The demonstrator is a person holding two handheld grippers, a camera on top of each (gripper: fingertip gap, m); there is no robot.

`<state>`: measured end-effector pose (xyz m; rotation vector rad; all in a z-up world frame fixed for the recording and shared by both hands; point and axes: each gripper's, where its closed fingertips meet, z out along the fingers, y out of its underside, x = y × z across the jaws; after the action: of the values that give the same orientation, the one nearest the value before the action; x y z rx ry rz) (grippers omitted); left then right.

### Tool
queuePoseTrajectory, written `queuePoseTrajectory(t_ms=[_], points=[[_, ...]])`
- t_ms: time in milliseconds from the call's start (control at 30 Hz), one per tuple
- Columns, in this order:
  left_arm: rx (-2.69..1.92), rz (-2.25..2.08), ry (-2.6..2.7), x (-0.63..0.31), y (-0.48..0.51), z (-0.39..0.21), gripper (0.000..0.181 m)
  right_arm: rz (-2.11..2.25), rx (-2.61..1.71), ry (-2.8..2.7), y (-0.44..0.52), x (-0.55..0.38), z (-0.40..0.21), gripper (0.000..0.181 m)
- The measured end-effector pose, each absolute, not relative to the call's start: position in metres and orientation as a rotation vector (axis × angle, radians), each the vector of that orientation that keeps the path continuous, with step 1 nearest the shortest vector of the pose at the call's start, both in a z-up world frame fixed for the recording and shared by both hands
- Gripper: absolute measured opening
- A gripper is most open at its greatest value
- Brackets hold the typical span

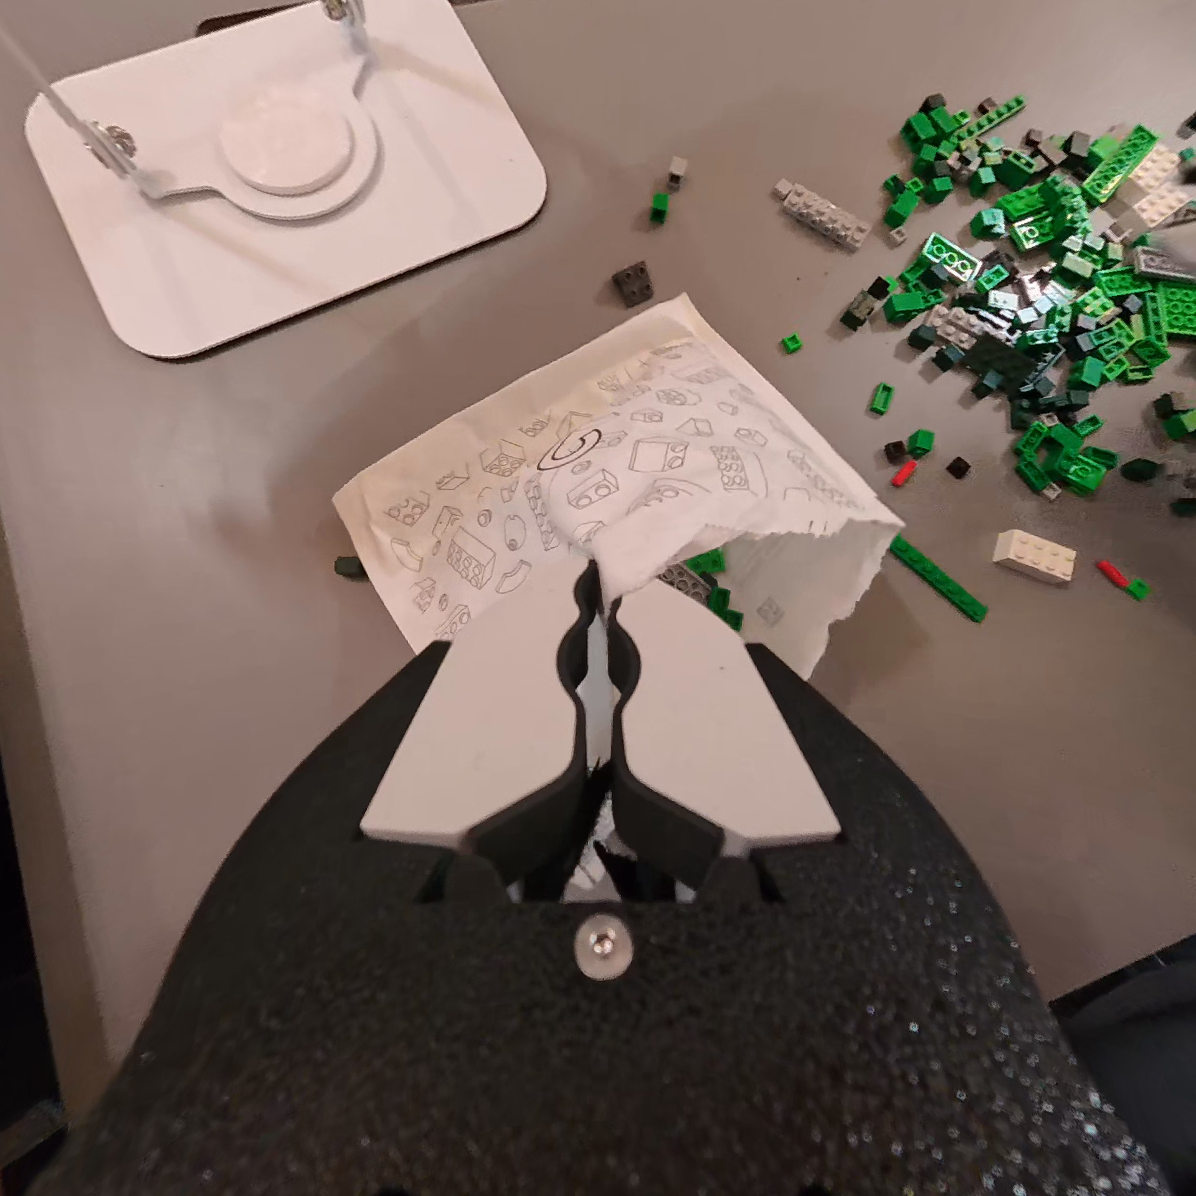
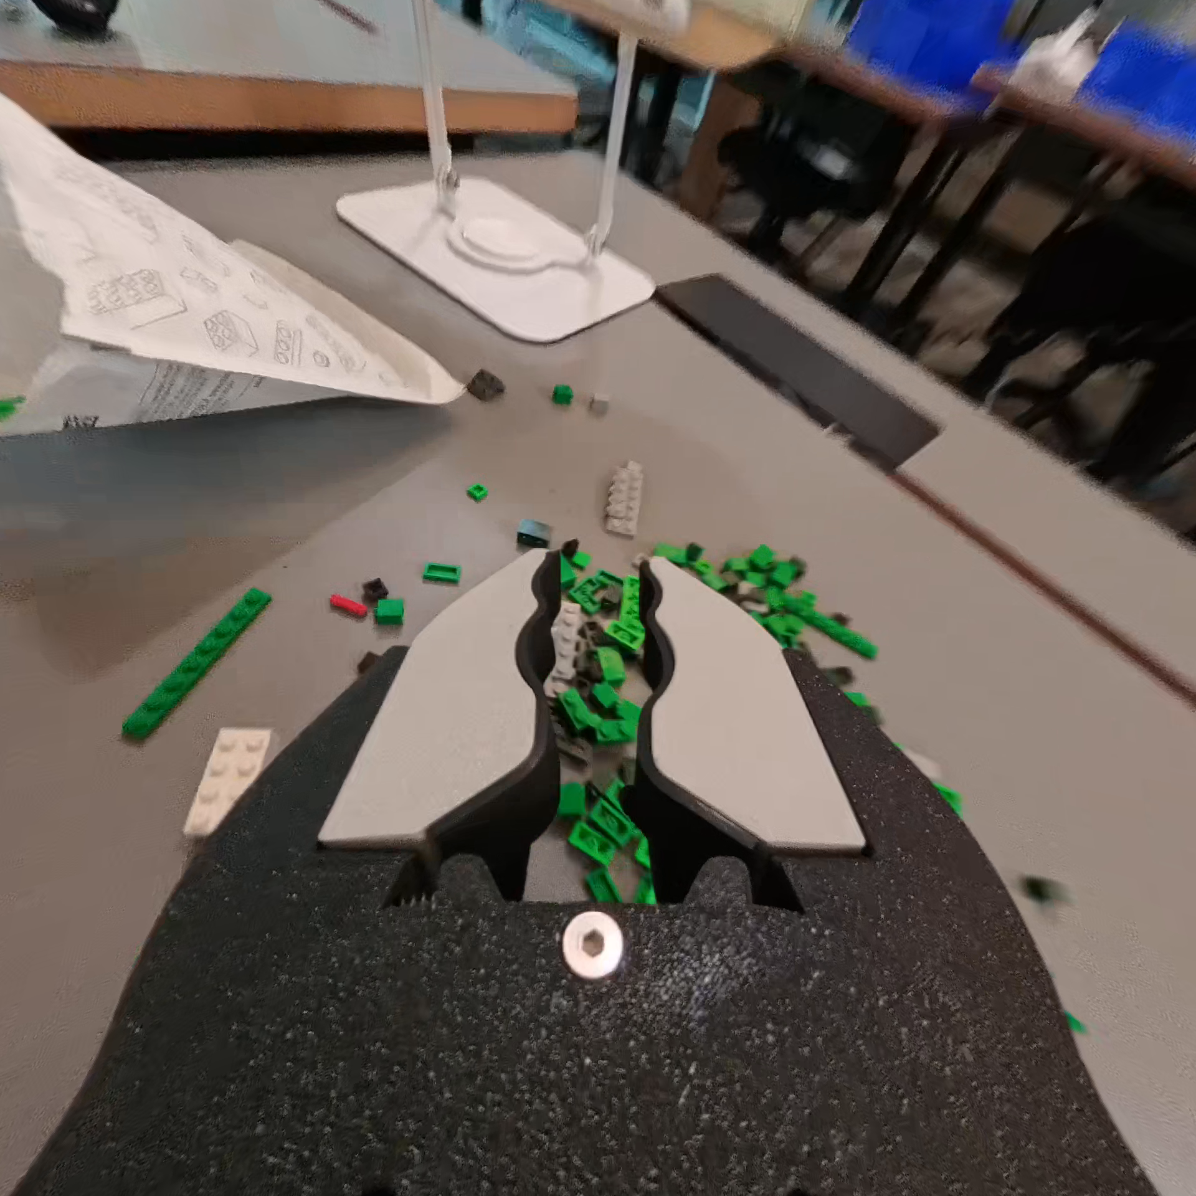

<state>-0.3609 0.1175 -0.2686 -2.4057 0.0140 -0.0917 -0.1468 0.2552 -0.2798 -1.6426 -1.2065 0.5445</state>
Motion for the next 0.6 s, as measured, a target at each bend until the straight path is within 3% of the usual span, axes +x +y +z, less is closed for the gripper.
queuePoseTrajectory(t_ms=[33,433,500,600], points=[[-2.408,-0.093,0.018,-0.359,0.118,-0.269,0.0,0.532,-1.711,-1.255,0.263,-0.156,-0.292,0.022],[-2.374,-0.16,-0.027,-0.353,0.122,-0.264,0.0,0.349,-2.213,-1.552,0.33,-0.233,-0.361,0.035],[-2.366,-0.171,-0.024,-0.351,0.124,-0.263,0.0,0.33,-2.237,-1.574,0.33,-0.232,-0.362,0.018],[-2.35,-0.203,-0.054,-0.347,0.129,-0.263,0.0,0.295,-2.188,-1.615,0.322,-0.229,-0.357,0.017]])
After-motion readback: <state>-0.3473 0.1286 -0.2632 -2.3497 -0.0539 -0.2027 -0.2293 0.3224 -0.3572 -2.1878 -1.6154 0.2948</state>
